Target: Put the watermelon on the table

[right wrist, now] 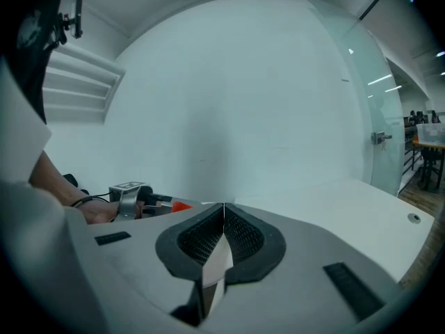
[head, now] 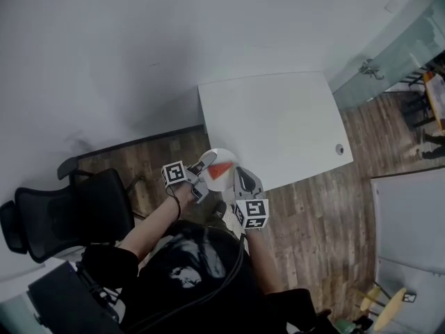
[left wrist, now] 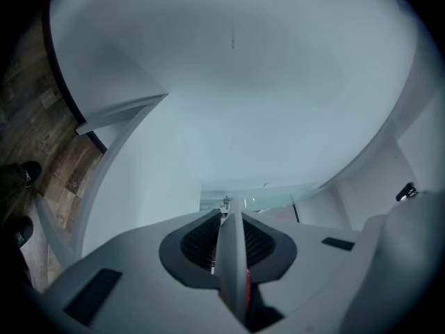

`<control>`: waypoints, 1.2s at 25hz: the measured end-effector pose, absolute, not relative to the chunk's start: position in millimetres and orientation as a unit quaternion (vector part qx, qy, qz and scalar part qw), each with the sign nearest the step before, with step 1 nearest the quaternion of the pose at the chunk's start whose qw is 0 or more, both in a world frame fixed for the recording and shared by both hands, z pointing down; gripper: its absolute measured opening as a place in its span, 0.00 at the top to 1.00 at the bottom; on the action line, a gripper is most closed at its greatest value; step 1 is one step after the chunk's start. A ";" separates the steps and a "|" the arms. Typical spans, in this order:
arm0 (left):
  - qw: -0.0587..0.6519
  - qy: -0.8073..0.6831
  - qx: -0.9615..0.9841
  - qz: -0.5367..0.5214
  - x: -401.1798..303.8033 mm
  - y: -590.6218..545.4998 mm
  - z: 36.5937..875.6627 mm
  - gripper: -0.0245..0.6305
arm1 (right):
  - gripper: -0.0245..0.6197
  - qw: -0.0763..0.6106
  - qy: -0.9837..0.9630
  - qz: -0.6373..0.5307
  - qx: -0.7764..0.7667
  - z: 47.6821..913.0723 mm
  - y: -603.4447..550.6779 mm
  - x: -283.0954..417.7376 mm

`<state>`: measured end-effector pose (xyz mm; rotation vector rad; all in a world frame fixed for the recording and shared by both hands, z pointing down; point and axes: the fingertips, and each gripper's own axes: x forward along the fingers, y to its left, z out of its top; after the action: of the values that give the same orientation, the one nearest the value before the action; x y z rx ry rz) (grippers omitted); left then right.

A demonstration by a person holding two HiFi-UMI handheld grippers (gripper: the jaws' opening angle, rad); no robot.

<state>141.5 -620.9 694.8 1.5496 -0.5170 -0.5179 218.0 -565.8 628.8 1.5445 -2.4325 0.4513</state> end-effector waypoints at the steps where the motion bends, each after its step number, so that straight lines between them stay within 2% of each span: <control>1: 0.657 -0.230 0.684 -0.220 144.7 -636.5 706.4 0.89 | 0.95 0.113 -0.825 0.154 0.533 632.6 -579.9 220.4; 11: 0.705 -0.255 0.636 -0.184 174.8 -788.3 822.9 0.89 | 0.95 0.156 -0.791 0.197 0.558 659.3 -680.6 221.6; 16: 0.687 -0.273 0.662 -0.124 199.6 -843.8 855.5 0.89 | 0.95 0.169 -0.765 0.217 0.583 666.4 -697.6 234.3; 20: 0.617 -0.309 0.724 -0.012 214.7 -863.8 867.2 0.89 | 0.95 0.160 -0.759 0.247 0.580 685.4 -688.7 241.0; 23: 0.512 -0.356 0.777 0.081 215.9 -875.8 861.1 0.88 | 0.95 0.156 -0.765 0.257 0.570 690.5 -685.8 245.1; 25: 0.444 -0.397 0.788 0.155 203.8 -880.8 866.0 0.75 | 0.95 0.158 -0.774 0.254 0.559 689.7 -686.9 245.7; 26: 0.417 -0.413 0.788 0.186 195.2 -881.8 869.2 0.62 | 0.95 0.159 -0.779 0.251 0.553 687.8 -688.1 246.3; 27: 0.393 -0.430 0.786 0.208 184.8 -882.8 870.6 0.58 | 0.95 0.159 -0.783 0.246 0.548 685.5 -689.8 247.5; 30: 0.332 -0.468 0.787 0.225 155.7 -884.9 855.2 0.58 | 0.95 0.153 -0.790 0.233 0.546 677.9 -696.8 255.0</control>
<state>155.7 -884.9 855.2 2.0565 -1.2229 0.5890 255.0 -696.8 677.9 1.5661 -2.2657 0.6672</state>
